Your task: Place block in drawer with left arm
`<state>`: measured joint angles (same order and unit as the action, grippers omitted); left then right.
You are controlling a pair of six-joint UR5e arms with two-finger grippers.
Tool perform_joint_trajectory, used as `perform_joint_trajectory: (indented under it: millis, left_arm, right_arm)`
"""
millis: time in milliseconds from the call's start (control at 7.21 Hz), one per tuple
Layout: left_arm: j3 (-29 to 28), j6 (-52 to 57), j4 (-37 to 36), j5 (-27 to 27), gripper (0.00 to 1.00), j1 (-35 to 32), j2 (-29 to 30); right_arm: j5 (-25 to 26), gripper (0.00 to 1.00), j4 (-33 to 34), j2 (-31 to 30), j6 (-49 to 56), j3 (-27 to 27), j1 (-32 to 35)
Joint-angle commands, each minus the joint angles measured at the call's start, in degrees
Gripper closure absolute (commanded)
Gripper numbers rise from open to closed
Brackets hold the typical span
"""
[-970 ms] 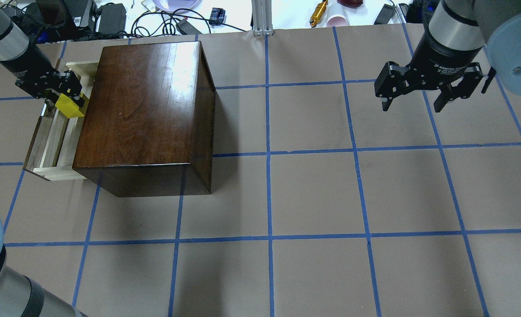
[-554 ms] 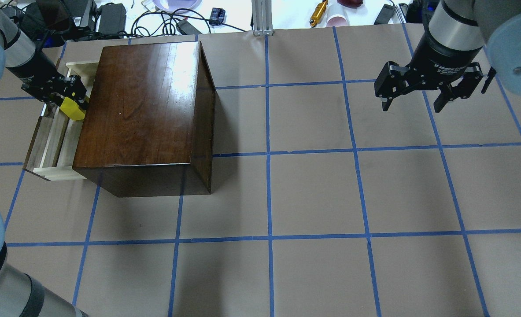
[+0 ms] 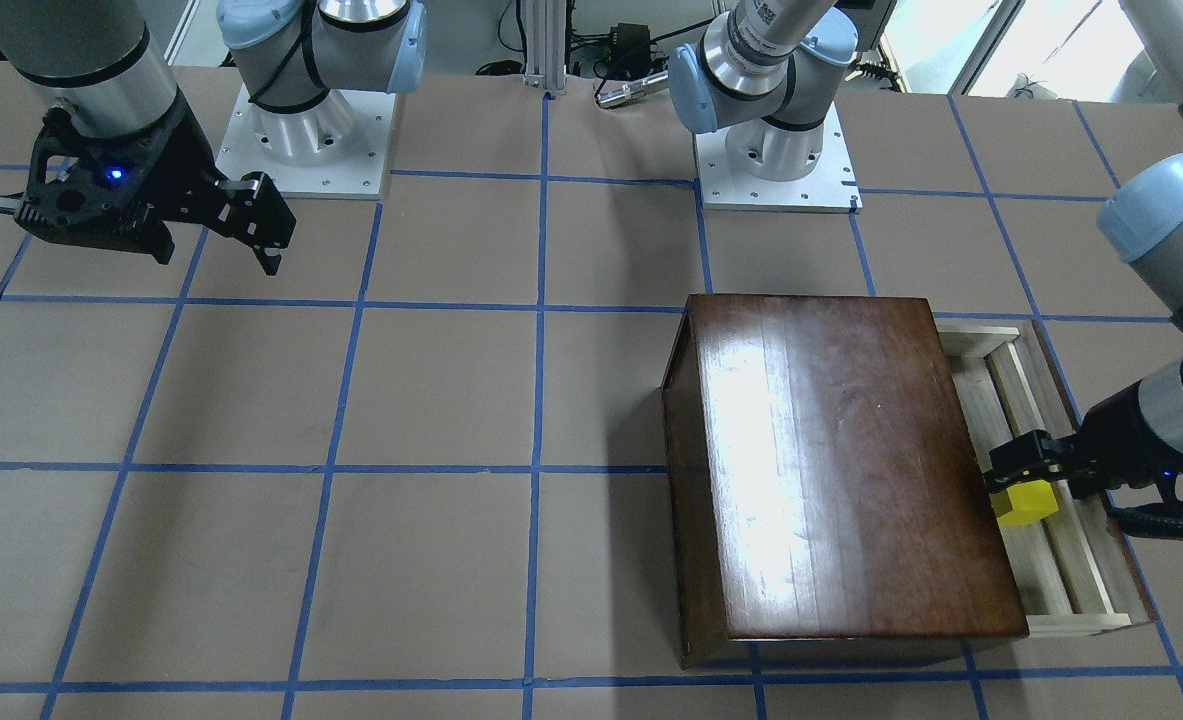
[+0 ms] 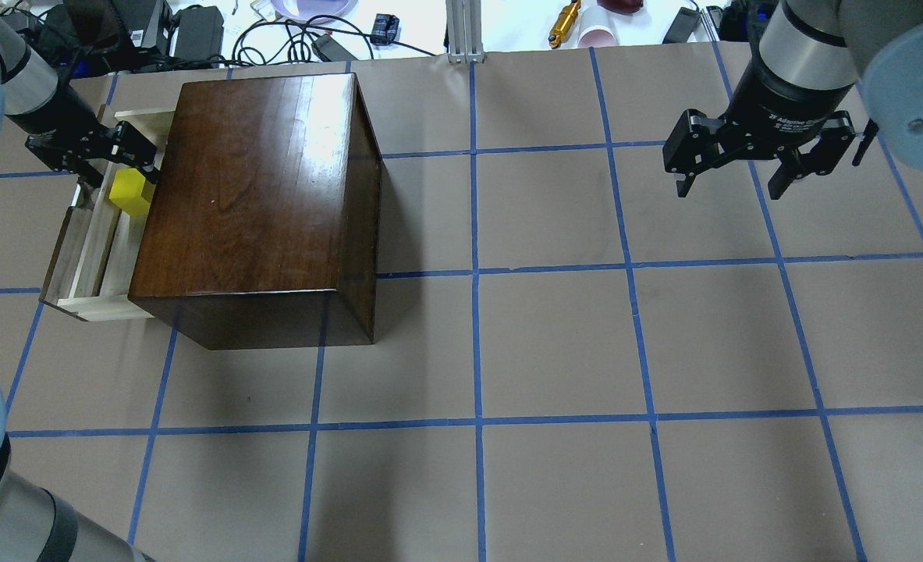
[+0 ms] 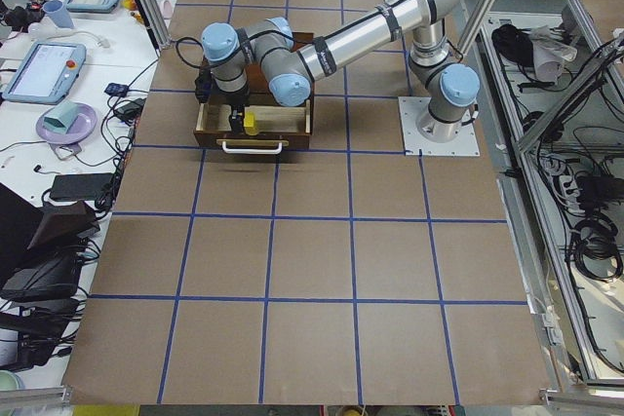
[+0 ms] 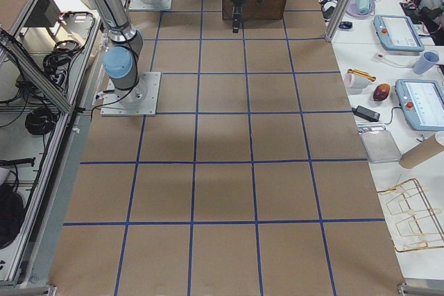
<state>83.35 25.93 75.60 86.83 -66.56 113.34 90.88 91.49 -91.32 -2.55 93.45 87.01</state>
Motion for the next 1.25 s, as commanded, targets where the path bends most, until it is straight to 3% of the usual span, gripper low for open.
perform_joint_trajectory:
  millis: [0, 554, 693, 1109]
  left_arm:
    - [-1.77, 0.00, 0.86, 0.45, 0.00, 0.03, -0.75]
    - [-5.82, -4.20, 9.37, 1.23, 0.00, -1.11, -3.82]
    - [-5.91, -7.01, 9.21, 4.11, 0.00, -3.03, -5.05]
    - [-5.65, -14.13, 8.77, 4.58, 0.00, -11.11, -6.90]
  right_arm:
    - [0.00, 0.00, 0.00, 0.00, 0.00, -0.02, 0.00]
    - [0.00, 0.00, 0.00, 0.00, 0.00, -0.02, 0.00]
    - [0.00, 0.00, 0.00, 0.00, 0.00, -0.02, -0.09]
    - [0.00, 0.00, 0.00, 0.00, 0.00, -0.02, 0.00]
